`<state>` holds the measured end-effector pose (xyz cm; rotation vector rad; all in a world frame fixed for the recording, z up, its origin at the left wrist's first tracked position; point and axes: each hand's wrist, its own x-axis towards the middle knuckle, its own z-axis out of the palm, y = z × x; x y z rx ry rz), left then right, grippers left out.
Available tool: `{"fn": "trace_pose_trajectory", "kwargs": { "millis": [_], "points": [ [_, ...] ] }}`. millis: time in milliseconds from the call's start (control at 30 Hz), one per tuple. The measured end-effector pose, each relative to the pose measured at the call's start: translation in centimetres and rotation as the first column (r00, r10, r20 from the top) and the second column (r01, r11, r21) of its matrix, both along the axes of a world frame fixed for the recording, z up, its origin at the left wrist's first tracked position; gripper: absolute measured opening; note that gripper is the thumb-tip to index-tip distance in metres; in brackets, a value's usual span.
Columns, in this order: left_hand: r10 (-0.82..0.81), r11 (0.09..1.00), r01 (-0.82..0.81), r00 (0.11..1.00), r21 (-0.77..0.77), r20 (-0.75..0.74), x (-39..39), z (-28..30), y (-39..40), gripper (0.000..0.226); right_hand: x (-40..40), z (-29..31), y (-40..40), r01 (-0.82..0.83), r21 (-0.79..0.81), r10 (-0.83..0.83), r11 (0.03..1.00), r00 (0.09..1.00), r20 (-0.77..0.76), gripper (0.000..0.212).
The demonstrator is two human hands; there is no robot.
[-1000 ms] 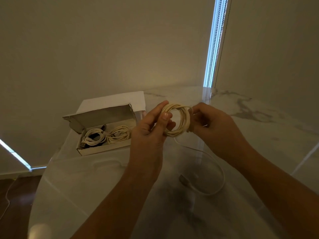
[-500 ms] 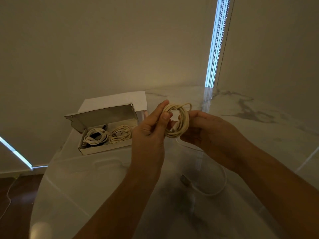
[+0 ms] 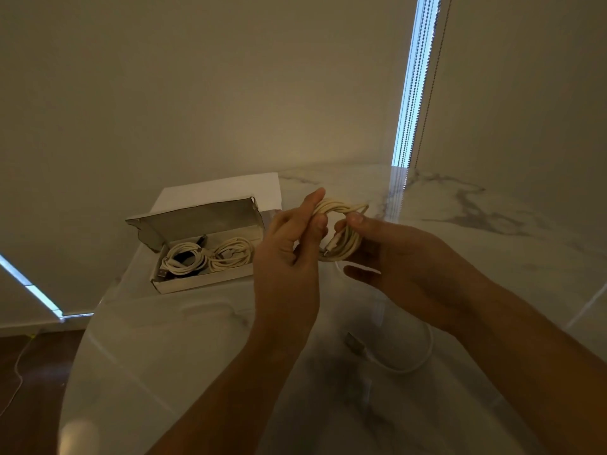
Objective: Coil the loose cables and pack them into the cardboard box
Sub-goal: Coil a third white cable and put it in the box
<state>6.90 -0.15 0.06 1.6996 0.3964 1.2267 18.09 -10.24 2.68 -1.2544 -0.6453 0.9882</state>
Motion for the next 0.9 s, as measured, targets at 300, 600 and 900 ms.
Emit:
{"fn": "trace_pose_trajectory", "kwargs": {
  "millis": [300,600,900],
  "points": [
    [0.062,0.989,-0.058,0.998,0.136,-0.025,-0.11,-0.10,-0.27,0.037,-0.43,0.02,-0.03,-0.047,-0.049,0.048,0.998,0.998,0.026,0.034],
    [0.124,0.989,-0.123,0.992,0.083,-0.010,0.07,-0.15,-0.41,0.038,-0.51,-0.21,0.18,0.111,-0.069,-0.089,0.991,0.959,0.270,0.029],
    [0.205,0.977,-0.205,0.979,0.050,0.020,-0.02,0.06,-0.31,0.033,-0.62,0.23,-0.05,0.082,-0.121,-0.033,0.989,0.934,0.357,0.033]
  ]
}}
